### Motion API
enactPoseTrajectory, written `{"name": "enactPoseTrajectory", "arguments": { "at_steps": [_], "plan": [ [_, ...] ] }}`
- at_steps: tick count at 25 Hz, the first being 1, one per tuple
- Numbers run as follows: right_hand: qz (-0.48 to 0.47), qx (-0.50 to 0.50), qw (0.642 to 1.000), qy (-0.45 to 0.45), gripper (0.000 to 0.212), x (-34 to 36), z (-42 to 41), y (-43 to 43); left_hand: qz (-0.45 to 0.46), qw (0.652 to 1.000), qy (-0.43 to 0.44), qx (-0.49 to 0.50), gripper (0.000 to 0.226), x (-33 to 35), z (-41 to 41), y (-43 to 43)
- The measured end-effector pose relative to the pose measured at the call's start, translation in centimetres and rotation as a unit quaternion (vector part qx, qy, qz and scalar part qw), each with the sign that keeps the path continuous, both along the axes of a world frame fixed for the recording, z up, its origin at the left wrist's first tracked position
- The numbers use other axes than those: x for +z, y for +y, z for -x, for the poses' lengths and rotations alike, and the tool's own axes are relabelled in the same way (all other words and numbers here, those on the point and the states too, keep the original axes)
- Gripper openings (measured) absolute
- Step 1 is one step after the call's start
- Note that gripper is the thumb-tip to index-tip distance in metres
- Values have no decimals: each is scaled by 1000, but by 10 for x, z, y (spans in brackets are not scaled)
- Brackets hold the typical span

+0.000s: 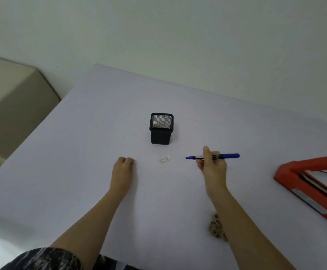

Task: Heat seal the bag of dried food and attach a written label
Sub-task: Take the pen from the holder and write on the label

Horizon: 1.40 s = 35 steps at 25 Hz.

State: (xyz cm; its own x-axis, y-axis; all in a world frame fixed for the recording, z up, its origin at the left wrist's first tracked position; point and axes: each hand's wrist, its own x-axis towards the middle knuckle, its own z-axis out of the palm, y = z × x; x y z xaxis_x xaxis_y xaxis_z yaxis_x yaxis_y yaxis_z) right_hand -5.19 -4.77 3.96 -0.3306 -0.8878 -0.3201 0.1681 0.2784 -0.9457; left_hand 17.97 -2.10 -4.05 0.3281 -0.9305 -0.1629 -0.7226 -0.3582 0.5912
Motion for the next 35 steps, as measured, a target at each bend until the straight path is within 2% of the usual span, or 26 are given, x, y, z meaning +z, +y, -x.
{"name": "enactPoseTrajectory", "arguments": {
  "at_steps": [2, 3, 5, 6, 8, 18, 23, 27, 30, 35],
  "plan": [
    [10, 12, 1000, 10, 24, 7, 2, 1, 28, 994, 86, 54, 22, 21, 20, 4],
    [14, 19, 1000, 8, 24, 11, 1, 0, 30, 979, 182, 83, 20, 37, 34, 7],
    [22, 32, 999, 5, 24, 19, -1, 0, 15, 903, 417, 106, 16, 70, 62, 15],
    [24, 36, 999, 9, 25, 23, -3, -1, 13, 870, 483, 99, 14, 83, 72, 17],
    [22, 40, 999, 20, 24, 28, -7, -2, 13, 854, 516, 67, 15, 94, 81, 18],
    [11, 41, 998, 45, 21, 32, -10, 0, 39, 861, 503, 55, 16, 109, 97, 16],
    [16, 30, 998, 49, 25, 35, -13, 4, 78, 891, 445, 35, 14, 108, 96, 13],
    [26, 23, 998, 59, 25, 36, -22, 6, 123, 941, 314, -17, 14, 107, 93, 14],
    [30, 30, 999, 25, 26, 35, -31, 8, 136, 963, 232, -19, 30, 107, 95, 12],
    [25, 42, 998, -27, 30, 34, -39, 6, 90, 972, 219, 4, 42, 111, 99, 6]
  ]
}}
